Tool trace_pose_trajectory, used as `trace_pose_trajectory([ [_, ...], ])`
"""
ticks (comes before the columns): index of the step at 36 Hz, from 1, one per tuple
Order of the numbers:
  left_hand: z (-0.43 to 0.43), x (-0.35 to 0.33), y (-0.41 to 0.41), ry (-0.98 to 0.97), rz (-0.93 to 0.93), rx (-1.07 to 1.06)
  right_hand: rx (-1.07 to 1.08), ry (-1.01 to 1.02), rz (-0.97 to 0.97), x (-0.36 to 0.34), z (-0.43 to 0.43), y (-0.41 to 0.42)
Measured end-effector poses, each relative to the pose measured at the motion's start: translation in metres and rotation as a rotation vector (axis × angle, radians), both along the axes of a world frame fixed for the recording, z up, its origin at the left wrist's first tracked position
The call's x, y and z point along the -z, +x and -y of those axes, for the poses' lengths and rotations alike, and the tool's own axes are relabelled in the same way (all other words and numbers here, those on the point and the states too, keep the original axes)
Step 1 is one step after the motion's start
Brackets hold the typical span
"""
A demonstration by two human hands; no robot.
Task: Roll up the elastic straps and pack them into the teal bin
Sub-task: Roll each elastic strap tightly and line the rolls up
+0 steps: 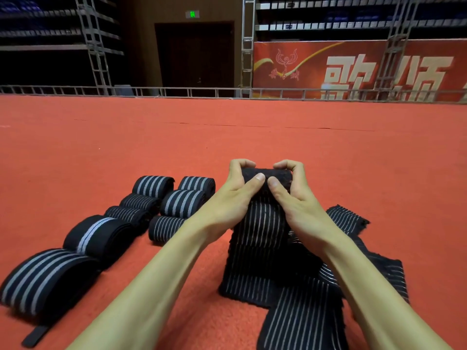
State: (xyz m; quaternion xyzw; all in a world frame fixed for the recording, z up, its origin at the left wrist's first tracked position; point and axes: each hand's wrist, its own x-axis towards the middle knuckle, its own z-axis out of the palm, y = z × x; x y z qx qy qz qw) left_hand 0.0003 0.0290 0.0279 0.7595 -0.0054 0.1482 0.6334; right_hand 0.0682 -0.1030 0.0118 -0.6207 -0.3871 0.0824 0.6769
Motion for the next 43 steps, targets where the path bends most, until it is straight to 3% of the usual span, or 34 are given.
trace_pose_trajectory([
  [10,-0.002,0.003,0.004,-0.109,0.246,0.037,0.032,0.139,-0.296,-0.005,-0.008,-0.005],
  [18,0.003,0.004,0.005,-0.261,0.254,0.015,0.028,0.216,-0.255,-0.005,-0.006,0.0],
  [21,0.008,-0.003,0.003,-0.328,0.177,-0.019,0.039,0.248,-0.201,-0.008,-0.004,0.0],
  [29,0.003,0.004,0.004,-0.211,0.097,0.037,-0.021,0.204,-0.218,-0.007,-0.004,-0.006],
  [38,0.0,0.005,0.005,-0.157,0.303,0.024,-0.094,0.279,-0.395,-0.01,-0.005,-0.008],
  [43,0.0,0.005,0.003,-0.05,0.292,0.052,0.054,0.222,-0.292,-0.008,-0.005,-0.006],
])
